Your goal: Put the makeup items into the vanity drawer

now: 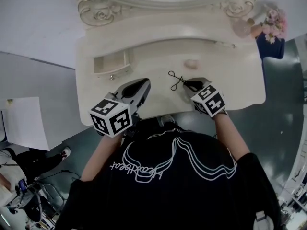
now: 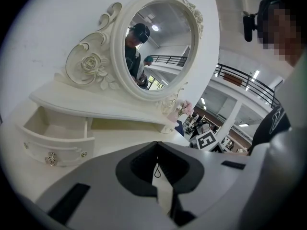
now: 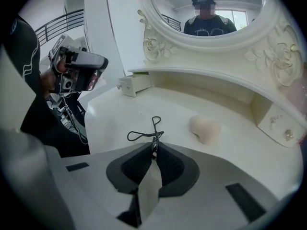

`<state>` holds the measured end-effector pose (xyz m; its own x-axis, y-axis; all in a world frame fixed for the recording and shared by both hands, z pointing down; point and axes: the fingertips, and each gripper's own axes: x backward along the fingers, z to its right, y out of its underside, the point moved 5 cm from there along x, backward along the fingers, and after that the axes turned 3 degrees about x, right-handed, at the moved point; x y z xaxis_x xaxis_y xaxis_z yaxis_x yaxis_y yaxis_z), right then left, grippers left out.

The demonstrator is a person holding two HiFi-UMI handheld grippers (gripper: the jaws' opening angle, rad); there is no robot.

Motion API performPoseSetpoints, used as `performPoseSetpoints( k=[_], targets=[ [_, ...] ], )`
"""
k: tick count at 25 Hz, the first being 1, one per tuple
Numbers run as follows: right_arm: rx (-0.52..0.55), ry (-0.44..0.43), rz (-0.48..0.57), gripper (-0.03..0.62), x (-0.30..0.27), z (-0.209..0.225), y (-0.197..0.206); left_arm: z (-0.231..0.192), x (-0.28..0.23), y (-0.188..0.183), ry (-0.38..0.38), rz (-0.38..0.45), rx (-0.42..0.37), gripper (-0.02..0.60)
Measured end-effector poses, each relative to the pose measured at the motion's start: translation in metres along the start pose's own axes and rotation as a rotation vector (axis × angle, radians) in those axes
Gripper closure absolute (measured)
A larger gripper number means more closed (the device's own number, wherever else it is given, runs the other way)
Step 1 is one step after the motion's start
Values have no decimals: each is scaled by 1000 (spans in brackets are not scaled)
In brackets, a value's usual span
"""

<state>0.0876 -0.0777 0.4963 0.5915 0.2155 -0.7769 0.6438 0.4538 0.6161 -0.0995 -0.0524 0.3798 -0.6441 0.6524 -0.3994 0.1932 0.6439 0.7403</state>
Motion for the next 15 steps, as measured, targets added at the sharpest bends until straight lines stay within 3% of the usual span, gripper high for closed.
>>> performPoseSetpoints(
  k=[15],
  targets=[
    [122,32,156,560,36,-8,-68,0,25,-12,-45,71,4,575]
  ],
)
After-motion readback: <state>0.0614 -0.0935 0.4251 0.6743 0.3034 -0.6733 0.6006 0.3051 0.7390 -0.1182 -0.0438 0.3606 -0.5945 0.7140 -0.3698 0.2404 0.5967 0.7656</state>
